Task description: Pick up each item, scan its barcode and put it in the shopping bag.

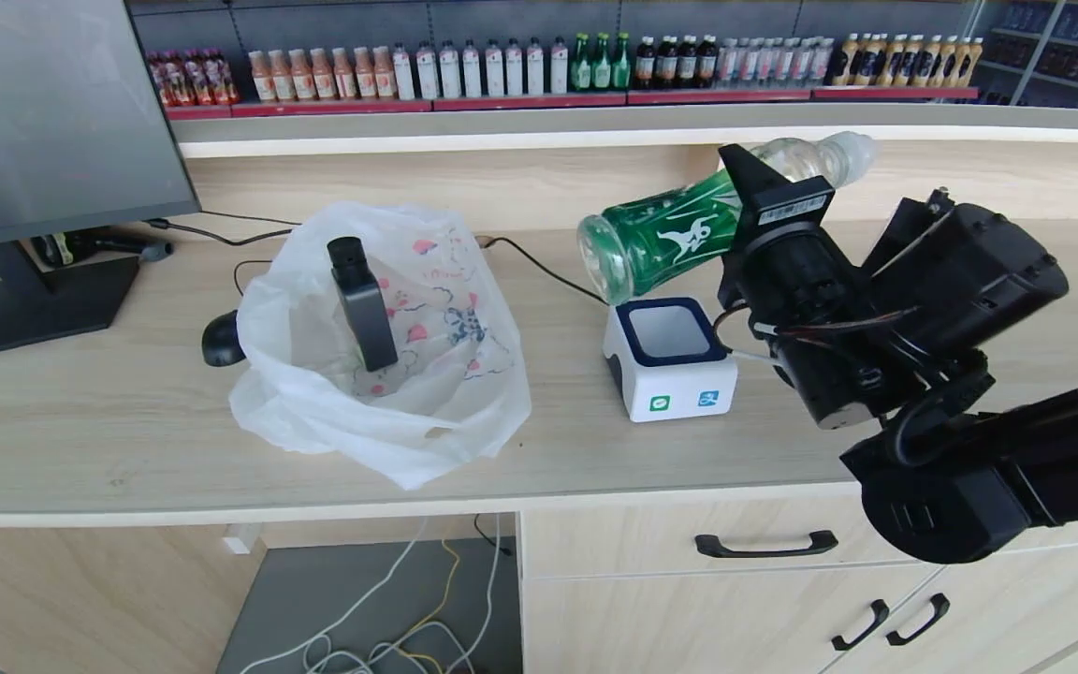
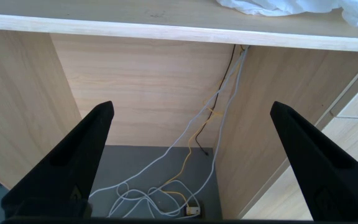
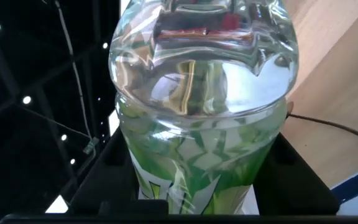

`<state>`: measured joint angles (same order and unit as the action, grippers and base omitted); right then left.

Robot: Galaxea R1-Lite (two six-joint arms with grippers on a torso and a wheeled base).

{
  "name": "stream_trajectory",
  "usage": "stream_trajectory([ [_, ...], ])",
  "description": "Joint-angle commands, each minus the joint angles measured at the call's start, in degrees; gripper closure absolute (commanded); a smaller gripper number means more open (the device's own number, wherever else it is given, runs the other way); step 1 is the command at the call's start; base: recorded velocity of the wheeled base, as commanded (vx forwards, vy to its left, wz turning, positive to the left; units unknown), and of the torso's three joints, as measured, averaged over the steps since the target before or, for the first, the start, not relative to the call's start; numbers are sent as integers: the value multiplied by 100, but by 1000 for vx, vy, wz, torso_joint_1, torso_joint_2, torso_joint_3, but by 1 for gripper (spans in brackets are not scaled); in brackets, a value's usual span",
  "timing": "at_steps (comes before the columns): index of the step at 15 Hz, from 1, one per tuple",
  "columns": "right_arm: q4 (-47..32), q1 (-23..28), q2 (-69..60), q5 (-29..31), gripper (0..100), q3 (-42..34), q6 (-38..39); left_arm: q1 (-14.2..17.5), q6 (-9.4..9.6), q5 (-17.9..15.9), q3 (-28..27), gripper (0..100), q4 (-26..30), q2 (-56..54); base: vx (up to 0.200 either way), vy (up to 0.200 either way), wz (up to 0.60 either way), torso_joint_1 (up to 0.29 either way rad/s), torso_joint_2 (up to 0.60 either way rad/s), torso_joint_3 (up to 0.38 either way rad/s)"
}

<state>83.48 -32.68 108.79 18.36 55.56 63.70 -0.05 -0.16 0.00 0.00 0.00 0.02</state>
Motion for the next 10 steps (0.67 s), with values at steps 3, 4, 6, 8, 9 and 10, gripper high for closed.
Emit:
stream_trajectory([
  [3, 45, 227, 125, 71, 100, -239, 178, -4, -2, 0, 0, 0, 0, -2, 0, 0, 0, 0, 0, 0],
  [4, 125, 289, 169, 71, 100, -292, 257, 5, -2, 0, 0, 0, 0, -2, 0, 0, 0, 0, 0, 0],
  [6, 230, 385, 257, 71, 100, -415, 336, -4, -2, 0, 0, 0, 0, -2, 0, 0, 0, 0, 0, 0],
  [8, 292, 473, 380, 63, 100, -415, 372, -4, -2, 0, 0, 0, 0, -2, 0, 0, 0, 0, 0, 0],
  [9, 309, 500, 415, 63, 100, -424, 407, -4, -2, 0, 0, 0, 0, -2, 0, 0, 0, 0, 0, 0],
  [10, 318, 500, 433, 63, 100, -441, 451, 5, -2, 0, 0, 0, 0, -2, 0, 0, 0, 0, 0, 0],
])
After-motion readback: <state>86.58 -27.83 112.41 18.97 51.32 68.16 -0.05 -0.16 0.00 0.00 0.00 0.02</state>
